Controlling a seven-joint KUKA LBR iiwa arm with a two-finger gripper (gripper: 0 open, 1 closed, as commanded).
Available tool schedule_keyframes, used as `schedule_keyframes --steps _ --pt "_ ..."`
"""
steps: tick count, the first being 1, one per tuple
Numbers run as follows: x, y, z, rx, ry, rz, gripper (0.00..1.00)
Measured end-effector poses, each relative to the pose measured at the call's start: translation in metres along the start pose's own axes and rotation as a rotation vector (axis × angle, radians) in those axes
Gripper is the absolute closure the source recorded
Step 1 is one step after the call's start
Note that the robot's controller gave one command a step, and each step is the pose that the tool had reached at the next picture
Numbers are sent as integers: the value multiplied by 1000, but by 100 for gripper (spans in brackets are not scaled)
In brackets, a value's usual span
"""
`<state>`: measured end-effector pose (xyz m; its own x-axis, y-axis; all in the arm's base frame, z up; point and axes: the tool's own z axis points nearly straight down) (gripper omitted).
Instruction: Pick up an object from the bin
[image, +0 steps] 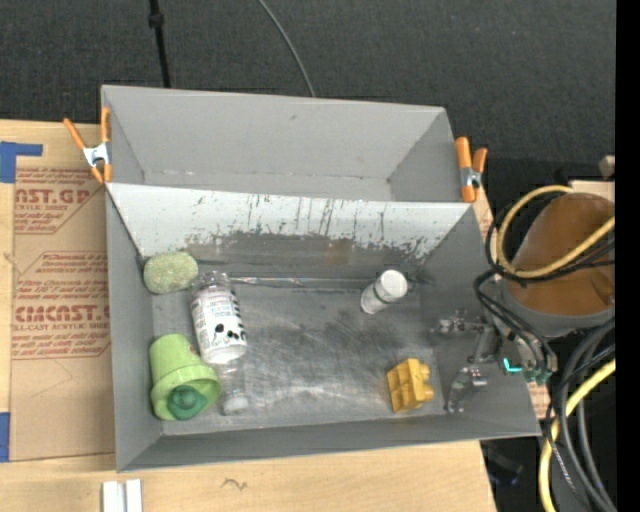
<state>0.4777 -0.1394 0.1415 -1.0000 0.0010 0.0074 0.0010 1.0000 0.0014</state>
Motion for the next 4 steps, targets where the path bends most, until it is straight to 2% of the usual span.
schedule_keyframes --steps 1,2,3,4 --pt "-2 0 -4 2 -7 -2 0" --pt "-11 21 30 6 -16 -138 0" --pt "-27 40 53 2 -8 -253 100" --pt "-27 41 53 2 -8 -254 0"
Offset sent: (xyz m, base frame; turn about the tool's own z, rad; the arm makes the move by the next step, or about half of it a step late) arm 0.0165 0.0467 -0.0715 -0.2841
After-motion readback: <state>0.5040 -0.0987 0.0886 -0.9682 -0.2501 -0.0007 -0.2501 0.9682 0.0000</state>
